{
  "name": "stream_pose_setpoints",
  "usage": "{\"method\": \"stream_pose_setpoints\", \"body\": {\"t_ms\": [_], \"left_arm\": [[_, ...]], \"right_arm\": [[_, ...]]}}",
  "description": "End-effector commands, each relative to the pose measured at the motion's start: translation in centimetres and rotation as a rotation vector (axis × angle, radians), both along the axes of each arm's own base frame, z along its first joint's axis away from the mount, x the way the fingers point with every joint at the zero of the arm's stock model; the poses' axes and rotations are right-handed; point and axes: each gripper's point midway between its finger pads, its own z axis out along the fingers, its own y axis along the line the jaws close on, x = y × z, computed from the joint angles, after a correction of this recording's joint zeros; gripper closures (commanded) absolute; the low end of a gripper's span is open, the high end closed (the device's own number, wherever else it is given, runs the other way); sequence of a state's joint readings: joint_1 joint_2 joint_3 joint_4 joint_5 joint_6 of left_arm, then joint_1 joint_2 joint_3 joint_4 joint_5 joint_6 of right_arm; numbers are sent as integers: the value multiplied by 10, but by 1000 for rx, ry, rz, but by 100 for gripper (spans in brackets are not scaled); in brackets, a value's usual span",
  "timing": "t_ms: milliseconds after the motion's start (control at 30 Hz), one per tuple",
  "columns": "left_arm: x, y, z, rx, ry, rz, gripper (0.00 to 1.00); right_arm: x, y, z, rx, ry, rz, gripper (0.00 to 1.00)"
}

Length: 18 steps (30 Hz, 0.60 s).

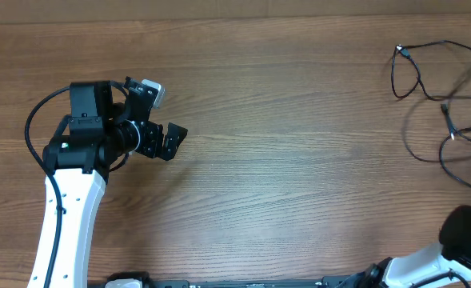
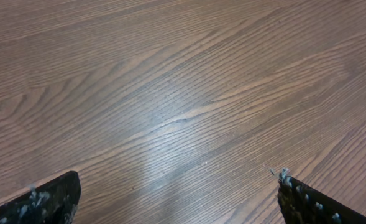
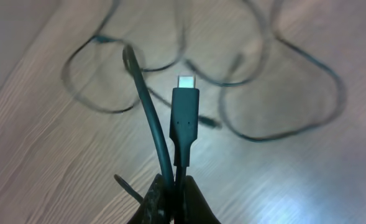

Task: Untangle cables
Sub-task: 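Place the cable at the right edge and open the right gripper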

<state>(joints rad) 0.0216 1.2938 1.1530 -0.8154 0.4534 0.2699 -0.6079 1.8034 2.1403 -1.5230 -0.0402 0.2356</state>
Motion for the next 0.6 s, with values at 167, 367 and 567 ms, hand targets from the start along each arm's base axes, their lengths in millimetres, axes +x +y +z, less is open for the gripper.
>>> {"method": "stream_pose_setpoints", "body": {"t_ms": [167, 367, 567], "left_arm": [[1, -2, 16, 1, -54, -23, 1], [1, -2, 16, 1, -54, -23, 1], [1, -2, 16, 2, -54, -23, 0]], "right_arm": [[-76, -69, 17, -68, 28, -260, 96], [-116, -101, 18, -72, 32, -396, 96], [-159, -128, 19, -107, 66, -527, 96]]}}
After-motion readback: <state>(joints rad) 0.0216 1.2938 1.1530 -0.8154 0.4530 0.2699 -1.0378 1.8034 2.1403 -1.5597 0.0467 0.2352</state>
